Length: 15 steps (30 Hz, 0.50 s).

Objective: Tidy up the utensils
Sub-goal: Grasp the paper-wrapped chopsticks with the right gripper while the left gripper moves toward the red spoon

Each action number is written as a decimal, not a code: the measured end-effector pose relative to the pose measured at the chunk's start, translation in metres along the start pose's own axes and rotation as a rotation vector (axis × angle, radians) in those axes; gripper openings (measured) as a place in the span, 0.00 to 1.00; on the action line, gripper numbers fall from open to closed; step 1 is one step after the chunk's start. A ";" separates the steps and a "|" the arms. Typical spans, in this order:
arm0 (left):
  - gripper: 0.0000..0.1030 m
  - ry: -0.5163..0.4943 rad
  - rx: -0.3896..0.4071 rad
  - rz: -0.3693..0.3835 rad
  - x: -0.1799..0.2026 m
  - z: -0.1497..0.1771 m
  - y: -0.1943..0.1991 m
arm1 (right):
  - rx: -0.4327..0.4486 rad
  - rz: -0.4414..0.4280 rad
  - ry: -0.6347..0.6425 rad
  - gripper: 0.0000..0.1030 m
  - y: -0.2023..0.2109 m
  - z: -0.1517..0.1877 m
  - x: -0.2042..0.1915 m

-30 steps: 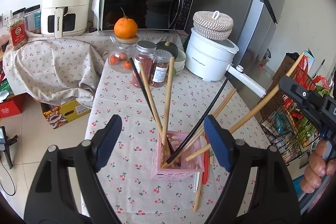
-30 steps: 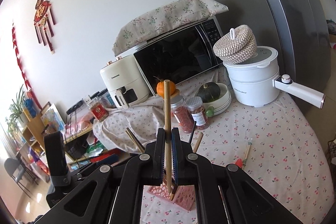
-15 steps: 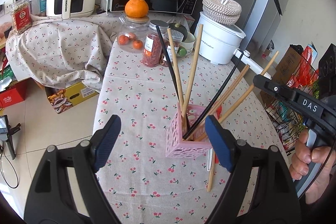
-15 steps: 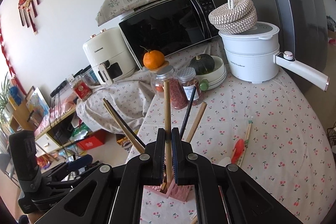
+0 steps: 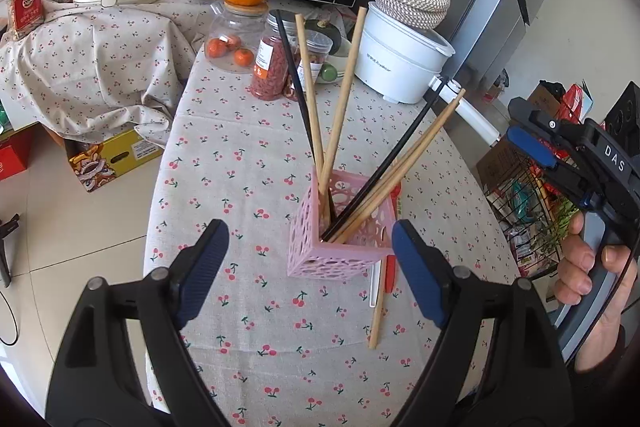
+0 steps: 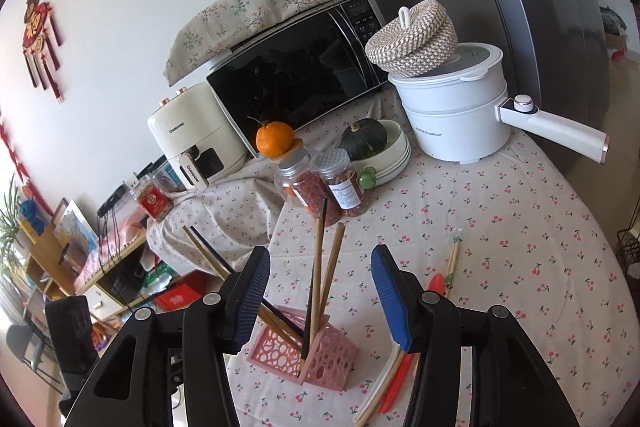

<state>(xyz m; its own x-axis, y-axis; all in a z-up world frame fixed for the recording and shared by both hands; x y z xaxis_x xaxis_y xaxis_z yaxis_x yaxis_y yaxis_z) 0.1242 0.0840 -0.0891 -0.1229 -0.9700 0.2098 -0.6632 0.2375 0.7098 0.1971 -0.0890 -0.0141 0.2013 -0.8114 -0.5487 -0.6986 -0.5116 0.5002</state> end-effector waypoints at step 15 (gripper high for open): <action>0.99 -0.102 -0.112 0.005 0.024 0.025 -0.023 | -0.192 0.261 0.021 0.69 -0.026 0.042 0.104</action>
<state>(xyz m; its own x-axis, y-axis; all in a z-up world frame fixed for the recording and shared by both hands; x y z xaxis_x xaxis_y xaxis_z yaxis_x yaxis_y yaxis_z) 0.1177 0.0544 -0.1171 -0.2040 -0.9677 0.1478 -0.5766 0.2408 0.7808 0.2068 -0.1483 -0.1125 0.0478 -0.9270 -0.3720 -0.5870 -0.3274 0.7404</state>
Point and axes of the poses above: each gripper's, at about its wrist camera, not at the fingertips, and y roughly against the way its jaws point, x to its right, z to its underside, the point moved 10 cm from there along -y, roughly the way its jaws point, and after that the axes turned 9 degrees about -y, right-handed, at the moved point
